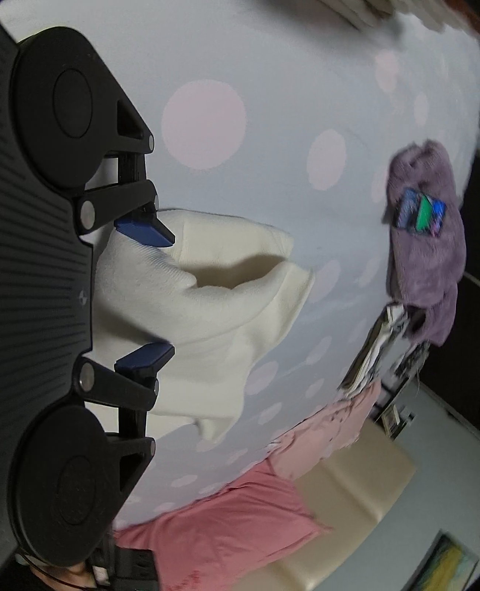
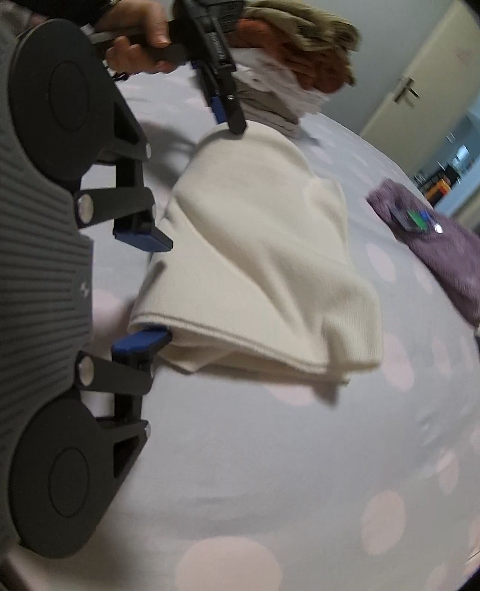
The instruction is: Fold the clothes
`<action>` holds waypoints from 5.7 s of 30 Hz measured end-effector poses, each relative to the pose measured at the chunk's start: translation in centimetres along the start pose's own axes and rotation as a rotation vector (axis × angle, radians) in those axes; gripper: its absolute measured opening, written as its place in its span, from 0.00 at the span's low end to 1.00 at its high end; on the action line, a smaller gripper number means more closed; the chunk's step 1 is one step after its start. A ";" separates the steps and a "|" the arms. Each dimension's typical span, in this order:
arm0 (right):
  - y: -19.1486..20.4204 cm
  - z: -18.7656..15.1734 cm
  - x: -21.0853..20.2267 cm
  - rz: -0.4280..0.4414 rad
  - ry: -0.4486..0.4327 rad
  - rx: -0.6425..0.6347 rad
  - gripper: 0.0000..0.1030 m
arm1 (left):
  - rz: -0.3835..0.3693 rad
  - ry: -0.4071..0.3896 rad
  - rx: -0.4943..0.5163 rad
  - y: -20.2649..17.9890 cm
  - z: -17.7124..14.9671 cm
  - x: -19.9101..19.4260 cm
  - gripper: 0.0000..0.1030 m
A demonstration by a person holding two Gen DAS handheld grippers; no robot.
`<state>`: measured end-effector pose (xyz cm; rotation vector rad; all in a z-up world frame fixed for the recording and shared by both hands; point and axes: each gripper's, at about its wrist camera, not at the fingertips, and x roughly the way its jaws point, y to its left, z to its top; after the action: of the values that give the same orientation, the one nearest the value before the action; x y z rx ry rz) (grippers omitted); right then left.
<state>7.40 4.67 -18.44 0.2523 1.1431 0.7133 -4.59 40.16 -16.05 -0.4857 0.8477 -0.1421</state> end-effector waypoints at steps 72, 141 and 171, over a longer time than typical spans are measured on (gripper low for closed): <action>-1.8 10.4 2.4 -0.012 -0.199 -0.346 0.43 | 0.154 -0.108 -0.078 -1.2 4.3 -0.8 0.46; -4.4 0.8 -3.6 0.035 -0.033 0.126 0.58 | -0.041 0.066 -0.167 2.8 2.3 -2.8 0.71; -7.8 5.3 4.7 0.286 0.076 0.355 0.68 | -0.163 0.327 -0.232 3.4 3.8 8.2 1.00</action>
<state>16.24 2.64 -23.88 0.7045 1.3193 0.7714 3.42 41.94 -21.17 -0.7629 1.1512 -0.2802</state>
